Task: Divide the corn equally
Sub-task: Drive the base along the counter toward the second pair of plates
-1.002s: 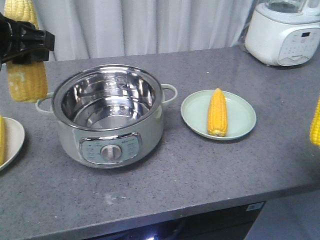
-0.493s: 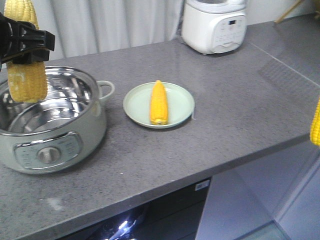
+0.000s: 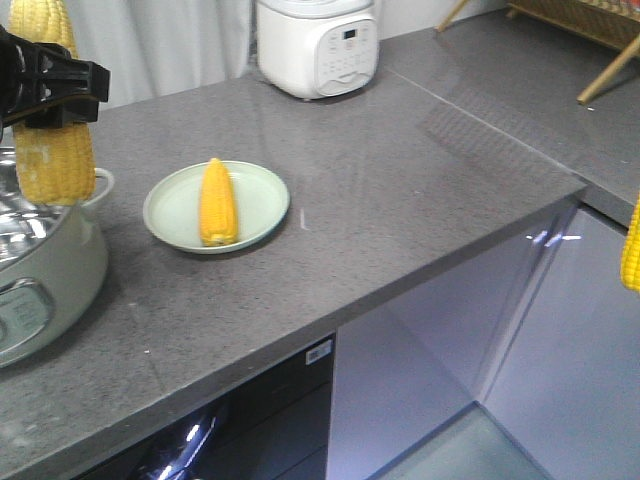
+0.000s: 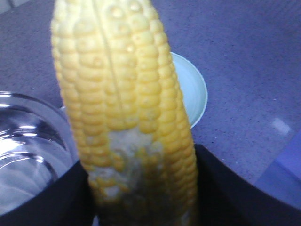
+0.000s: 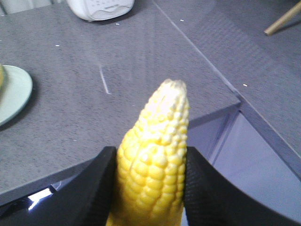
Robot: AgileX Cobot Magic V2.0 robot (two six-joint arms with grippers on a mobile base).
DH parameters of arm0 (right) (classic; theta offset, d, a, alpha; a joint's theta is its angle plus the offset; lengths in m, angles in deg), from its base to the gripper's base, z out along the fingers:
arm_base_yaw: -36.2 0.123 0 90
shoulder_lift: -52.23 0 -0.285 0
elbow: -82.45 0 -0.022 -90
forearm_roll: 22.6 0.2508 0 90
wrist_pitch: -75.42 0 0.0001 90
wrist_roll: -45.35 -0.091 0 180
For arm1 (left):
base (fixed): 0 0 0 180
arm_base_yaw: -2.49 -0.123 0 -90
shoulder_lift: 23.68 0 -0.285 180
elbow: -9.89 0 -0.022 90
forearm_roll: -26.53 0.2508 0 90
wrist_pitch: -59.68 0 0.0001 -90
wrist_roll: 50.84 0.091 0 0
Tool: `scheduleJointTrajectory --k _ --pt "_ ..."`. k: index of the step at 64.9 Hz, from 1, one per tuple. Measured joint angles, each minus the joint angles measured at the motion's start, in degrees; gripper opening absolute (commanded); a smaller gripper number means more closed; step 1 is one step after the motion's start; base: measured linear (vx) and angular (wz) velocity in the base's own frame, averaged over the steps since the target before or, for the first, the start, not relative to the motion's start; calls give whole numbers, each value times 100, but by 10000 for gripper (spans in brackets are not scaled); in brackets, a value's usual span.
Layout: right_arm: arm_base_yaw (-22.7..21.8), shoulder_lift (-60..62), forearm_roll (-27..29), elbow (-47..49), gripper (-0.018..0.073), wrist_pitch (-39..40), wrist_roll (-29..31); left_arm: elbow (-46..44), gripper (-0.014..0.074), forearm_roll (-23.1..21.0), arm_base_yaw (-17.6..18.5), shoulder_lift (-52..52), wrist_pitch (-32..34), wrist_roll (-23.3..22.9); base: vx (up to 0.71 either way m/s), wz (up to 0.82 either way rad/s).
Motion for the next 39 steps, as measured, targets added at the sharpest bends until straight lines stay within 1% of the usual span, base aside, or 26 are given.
scheduleJointTrajectory --k 39 --pt "0 0 0 0 193 0 0 0 72 0 0 0 0 0 -1 -39"
